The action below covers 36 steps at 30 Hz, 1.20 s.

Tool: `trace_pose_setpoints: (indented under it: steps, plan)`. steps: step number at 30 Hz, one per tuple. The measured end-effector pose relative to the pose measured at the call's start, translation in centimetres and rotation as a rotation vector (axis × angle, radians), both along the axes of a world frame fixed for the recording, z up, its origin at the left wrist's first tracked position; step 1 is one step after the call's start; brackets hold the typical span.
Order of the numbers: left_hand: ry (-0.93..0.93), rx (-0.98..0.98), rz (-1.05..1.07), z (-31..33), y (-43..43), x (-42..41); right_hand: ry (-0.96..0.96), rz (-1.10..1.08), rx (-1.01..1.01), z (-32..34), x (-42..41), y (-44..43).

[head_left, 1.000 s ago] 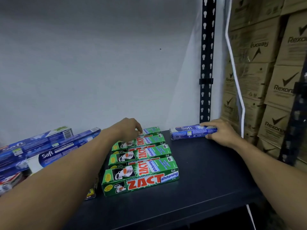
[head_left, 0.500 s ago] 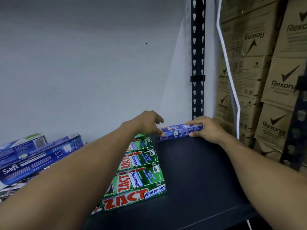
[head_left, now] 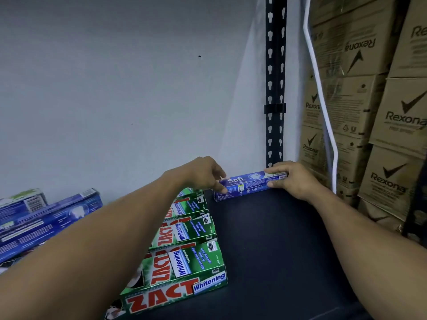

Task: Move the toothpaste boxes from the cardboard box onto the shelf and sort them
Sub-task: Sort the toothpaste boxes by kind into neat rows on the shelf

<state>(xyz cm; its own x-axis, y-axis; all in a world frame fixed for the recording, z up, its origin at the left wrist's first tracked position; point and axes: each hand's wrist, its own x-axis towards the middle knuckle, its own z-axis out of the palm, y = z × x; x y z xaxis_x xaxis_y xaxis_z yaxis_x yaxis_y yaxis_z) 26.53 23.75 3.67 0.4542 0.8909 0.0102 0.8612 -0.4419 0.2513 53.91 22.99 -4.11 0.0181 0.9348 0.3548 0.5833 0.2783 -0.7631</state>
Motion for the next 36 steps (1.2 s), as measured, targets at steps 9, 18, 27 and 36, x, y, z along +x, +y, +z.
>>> trace_pose_setpoints:
  steps: [9, 18, 27, 36]
  plan:
    - [0.030, -0.099, 0.068, 1.8, -1.5, -6.6, 0.024, -0.021, 0.022, -0.1, -0.1, 0.0]
    - [-0.109, 0.012, 0.076, 0.3, -1.1, -5.7, -0.029, -0.070, 0.046, 0.1, -0.4, -0.6]
    - [-0.120, 0.063, 0.084, -1.1, -0.6, -2.4, -0.066, -0.076, 0.012, 0.3, -0.4, -0.8]
    - [-0.124, 0.230, 0.101, 0.8, -6.3, -6.5, -0.268, -0.034, 0.158, 2.5, -3.1, -3.4]
